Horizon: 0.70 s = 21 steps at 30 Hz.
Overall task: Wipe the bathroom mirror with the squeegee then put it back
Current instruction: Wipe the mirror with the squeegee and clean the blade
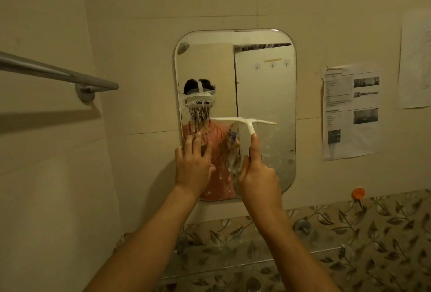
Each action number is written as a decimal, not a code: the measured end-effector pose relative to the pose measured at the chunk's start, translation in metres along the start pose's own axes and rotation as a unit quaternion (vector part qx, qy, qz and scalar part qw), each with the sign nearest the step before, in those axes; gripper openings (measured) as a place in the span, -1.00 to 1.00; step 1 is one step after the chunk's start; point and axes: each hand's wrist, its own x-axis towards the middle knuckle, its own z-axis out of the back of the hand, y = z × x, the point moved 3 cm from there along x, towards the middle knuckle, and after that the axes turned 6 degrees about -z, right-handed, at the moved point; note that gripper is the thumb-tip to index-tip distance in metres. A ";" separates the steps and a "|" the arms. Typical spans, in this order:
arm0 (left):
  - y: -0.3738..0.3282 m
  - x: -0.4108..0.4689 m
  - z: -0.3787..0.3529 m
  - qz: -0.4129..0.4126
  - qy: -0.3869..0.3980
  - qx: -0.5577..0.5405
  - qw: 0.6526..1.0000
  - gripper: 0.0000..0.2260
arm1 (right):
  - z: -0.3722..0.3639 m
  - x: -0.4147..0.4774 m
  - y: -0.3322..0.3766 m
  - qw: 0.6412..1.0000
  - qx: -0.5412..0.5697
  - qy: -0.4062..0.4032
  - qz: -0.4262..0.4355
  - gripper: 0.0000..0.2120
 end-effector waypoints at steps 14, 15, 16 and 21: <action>-0.010 0.004 0.004 0.016 0.057 0.049 0.997 -0.39 | 0.024 -0.006 0.002 0.996 0.081 0.013 0.036 -0.44; -0.010 0.004 0.005 0.016 0.059 0.056 0.997 -0.40 | 0.030 -0.003 0.012 0.994 0.104 0.011 0.038 -0.44; -0.010 0.004 0.005 0.013 0.062 0.060 0.996 -0.40 | 0.037 0.001 0.024 0.991 0.124 0.011 0.043 -0.44; 0.000 0.005 0.006 -0.015 0.043 0.066 0.997 -0.41 | 0.067 0.033 0.098 0.988 0.128 0.007 0.088 -0.42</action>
